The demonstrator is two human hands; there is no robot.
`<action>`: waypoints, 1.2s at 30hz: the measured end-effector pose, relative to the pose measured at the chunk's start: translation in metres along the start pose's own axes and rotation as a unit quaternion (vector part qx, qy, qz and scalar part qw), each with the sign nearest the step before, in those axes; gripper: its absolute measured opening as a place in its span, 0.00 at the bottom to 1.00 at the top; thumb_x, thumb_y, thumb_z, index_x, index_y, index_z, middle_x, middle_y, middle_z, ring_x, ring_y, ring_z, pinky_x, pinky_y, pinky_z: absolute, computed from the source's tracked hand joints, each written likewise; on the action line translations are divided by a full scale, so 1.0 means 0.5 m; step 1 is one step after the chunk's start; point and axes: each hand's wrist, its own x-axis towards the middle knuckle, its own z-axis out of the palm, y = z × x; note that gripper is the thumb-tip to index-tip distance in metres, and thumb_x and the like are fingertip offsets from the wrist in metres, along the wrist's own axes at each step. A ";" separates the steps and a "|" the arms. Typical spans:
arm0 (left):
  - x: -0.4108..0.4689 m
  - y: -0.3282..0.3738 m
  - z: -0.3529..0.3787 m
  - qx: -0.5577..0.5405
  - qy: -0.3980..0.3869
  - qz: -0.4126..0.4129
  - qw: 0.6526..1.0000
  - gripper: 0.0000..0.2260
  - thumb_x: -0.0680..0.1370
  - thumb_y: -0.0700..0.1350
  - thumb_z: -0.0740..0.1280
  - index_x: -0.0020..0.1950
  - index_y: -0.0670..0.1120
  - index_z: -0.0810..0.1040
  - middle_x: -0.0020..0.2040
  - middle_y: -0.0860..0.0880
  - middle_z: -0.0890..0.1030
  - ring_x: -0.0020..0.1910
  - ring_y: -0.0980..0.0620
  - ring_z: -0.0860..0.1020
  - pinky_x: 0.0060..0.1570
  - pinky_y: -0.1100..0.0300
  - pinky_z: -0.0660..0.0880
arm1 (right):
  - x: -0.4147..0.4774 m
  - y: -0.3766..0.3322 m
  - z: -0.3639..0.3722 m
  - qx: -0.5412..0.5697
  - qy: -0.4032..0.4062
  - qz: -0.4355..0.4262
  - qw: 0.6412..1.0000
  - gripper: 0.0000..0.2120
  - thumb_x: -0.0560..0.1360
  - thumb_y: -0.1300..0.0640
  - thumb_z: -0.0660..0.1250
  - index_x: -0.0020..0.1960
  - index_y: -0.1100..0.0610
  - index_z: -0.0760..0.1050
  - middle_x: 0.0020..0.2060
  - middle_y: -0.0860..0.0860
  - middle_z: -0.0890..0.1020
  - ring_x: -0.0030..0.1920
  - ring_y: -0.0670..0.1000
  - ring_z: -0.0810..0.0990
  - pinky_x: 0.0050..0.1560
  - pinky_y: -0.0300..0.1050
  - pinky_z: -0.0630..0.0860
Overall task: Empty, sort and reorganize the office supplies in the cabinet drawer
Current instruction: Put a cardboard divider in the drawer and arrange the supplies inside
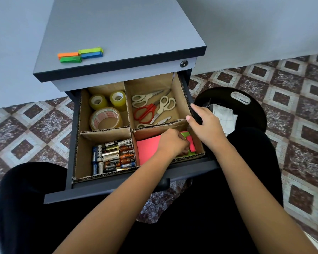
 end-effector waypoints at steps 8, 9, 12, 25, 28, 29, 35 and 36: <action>-0.021 0.006 -0.021 0.008 0.031 0.032 0.999 0.07 0.74 0.40 0.66 0.36 0.47 0.75 0.34 0.45 0.80 0.39 0.46 0.81 0.46 0.53 0.81 | -0.001 0.000 0.001 -0.021 -0.004 -0.006 1.000 0.23 0.79 0.53 0.61 0.72 0.56 0.65 0.68 0.53 0.70 0.69 0.51 0.67 0.66 0.42 0.62; -0.025 0.008 -0.026 0.027 0.036 0.052 0.998 0.05 0.74 0.42 0.67 0.38 0.47 0.76 0.36 0.46 0.80 0.40 0.48 0.80 0.46 0.55 0.79 | -0.001 0.001 0.002 -0.028 -0.004 -0.007 1.000 0.23 0.79 0.53 0.61 0.72 0.56 0.65 0.68 0.53 0.70 0.69 0.51 0.67 0.65 0.41 0.62; -0.045 0.011 -0.044 0.102 0.059 0.107 0.987 0.06 0.75 0.47 0.67 0.48 0.46 0.80 0.44 0.48 0.81 0.45 0.51 0.78 0.45 0.61 0.72 | -0.002 -0.002 0.006 -0.051 0.025 -0.023 0.998 0.21 0.78 0.54 0.62 0.71 0.57 0.68 0.65 0.55 0.71 0.66 0.52 0.69 0.62 0.40 0.64; -0.114 0.022 -0.276 0.124 0.236 0.234 0.935 0.05 0.77 0.46 0.66 0.51 0.48 0.80 0.44 0.55 0.80 0.44 0.60 0.77 0.45 0.71 0.72 | 0.034 -0.201 -0.004 -0.054 0.054 -0.204 0.976 0.15 0.77 0.54 0.65 0.62 0.58 0.77 0.56 0.53 0.78 0.58 0.53 0.75 0.58 0.43 0.70; -0.122 0.024 -0.344 0.123 0.297 0.260 0.911 0.06 0.77 0.44 0.66 0.53 0.46 0.80 0.43 0.54 0.79 0.41 0.62 0.75 0.42 0.75 0.70 | 0.056 -0.271 0.009 -0.069 0.035 -0.247 0.966 0.16 0.77 0.53 0.64 0.64 0.56 0.75 0.57 0.53 0.77 0.59 0.52 0.74 0.59 0.44 0.69; -0.122 0.024 -0.366 0.123 0.311 0.262 0.905 0.07 0.77 0.44 0.66 0.53 0.46 0.79 0.44 0.53 0.79 0.41 0.61 0.75 0.43 0.72 0.71 | 0.065 -0.291 0.014 -0.078 0.025 -0.259 0.962 0.17 0.78 0.53 0.64 0.65 0.56 0.75 0.58 0.53 0.77 0.60 0.51 0.73 0.59 0.43 0.69; -0.093 0.013 -0.490 0.189 0.403 0.259 0.857 0.08 0.77 0.42 0.65 0.54 0.42 0.80 0.52 0.44 0.78 0.50 0.49 0.76 0.50 0.64 0.68 | 0.137 -0.397 0.069 -0.115 -0.007 -0.305 0.945 0.15 0.79 0.54 0.62 0.64 0.55 0.75 0.55 0.54 0.76 0.58 0.53 0.74 0.57 0.47 0.71; -0.084 0.010 -0.504 0.201 0.408 0.257 0.852 0.09 0.77 0.41 0.65 0.54 0.41 0.80 0.53 0.43 0.78 0.51 0.47 0.76 0.51 0.61 0.70 | 0.148 -0.407 0.079 -0.121 -0.012 -0.308 0.943 0.15 0.79 0.54 0.61 0.64 0.55 0.75 0.55 0.55 0.76 0.58 0.53 0.73 0.56 0.47 0.72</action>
